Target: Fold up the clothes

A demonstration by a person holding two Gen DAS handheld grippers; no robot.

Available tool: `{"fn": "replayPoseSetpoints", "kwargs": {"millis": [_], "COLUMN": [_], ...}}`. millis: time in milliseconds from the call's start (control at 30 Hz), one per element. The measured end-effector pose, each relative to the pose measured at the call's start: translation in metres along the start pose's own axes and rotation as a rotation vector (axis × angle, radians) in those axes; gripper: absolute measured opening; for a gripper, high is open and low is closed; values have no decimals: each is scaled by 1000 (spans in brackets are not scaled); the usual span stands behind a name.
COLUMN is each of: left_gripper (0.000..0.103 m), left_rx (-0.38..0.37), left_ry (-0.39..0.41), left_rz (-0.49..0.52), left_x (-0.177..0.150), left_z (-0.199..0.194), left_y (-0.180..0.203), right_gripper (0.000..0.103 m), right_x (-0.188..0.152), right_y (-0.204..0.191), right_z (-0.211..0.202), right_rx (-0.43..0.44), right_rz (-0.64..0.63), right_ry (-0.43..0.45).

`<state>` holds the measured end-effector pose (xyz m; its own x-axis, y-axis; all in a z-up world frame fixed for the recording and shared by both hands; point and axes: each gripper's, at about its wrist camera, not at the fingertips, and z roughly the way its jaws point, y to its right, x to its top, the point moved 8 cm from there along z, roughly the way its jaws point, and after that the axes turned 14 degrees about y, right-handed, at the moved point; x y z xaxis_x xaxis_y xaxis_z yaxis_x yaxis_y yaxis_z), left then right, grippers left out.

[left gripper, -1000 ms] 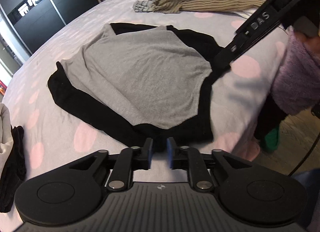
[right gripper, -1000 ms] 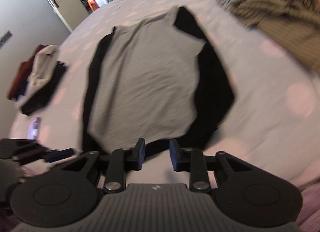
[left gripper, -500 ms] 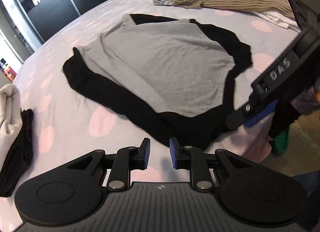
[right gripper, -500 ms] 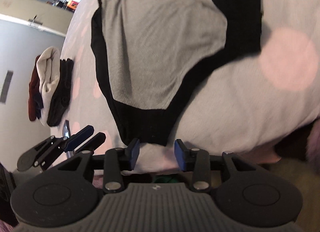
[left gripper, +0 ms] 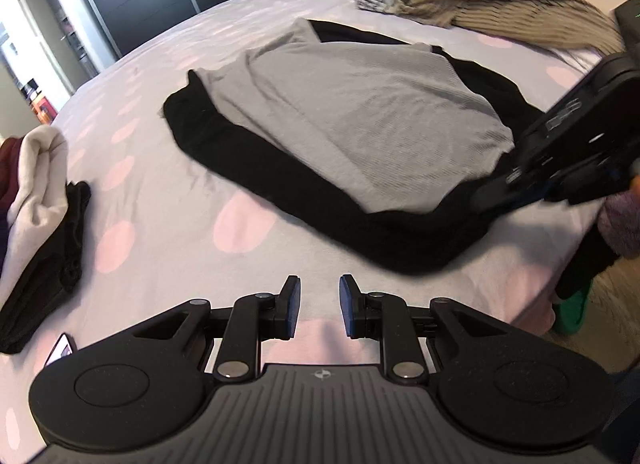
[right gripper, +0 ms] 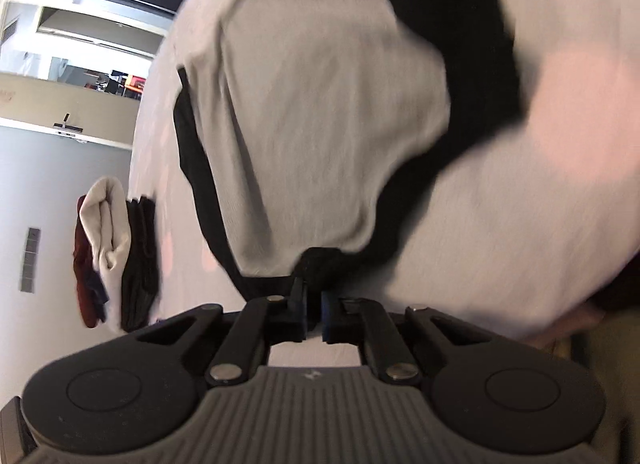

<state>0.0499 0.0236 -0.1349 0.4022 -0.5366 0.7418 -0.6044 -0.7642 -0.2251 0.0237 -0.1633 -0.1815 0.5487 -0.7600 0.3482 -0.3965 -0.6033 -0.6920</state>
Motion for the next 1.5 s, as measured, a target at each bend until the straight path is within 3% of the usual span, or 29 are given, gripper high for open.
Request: {"fn": "replayPoseSetpoints", "kwargs": {"millis": [233, 467, 567, 767, 900, 967, 1033, 1133, 1333, 1500], "left_gripper": [19, 19, 19, 19, 20, 26, 39, 46, 47, 47], "left_rx": [-13, -99, -137, -271, -396, -455, -515, -606, -759, -827], "left_ry": [42, 115, 137, 156, 125, 107, 99, 89, 30, -66], "left_rz": [4, 65, 126, 362, 503, 571, 642, 752, 929, 1006], "left_x": [21, 82, 110, 167, 194, 202, 204, 200, 178, 153], "left_z": [-8, -15, -7, 27, 59, 76, 93, 117, 166, 193], "left_y": [-2, 13, 24, 73, 112, 131, 153, 184, 233, 246], "right_gripper": [6, 6, 6, 6, 6, 6, 6, 6, 6, 6], "right_x": [49, 79, 91, 79, 83, 85, 87, 90, 93, 95], "right_y": [38, 65, 88, 99, 91, 85, 83, 85, 88, 89], "right_z": [-47, -96, -121, -124, -111, -105, -98, -89, -80, -75], "right_rx": [-197, -295, -331, -272, -240, -213, -194, -171, -140, -138], "right_rz": [-59, -179, -169, -232, -344, -384, -393, -369, -307, -263], "right_ry": [99, 155, 167, 67, 61, 60, 54, 40, 19, 26]}}
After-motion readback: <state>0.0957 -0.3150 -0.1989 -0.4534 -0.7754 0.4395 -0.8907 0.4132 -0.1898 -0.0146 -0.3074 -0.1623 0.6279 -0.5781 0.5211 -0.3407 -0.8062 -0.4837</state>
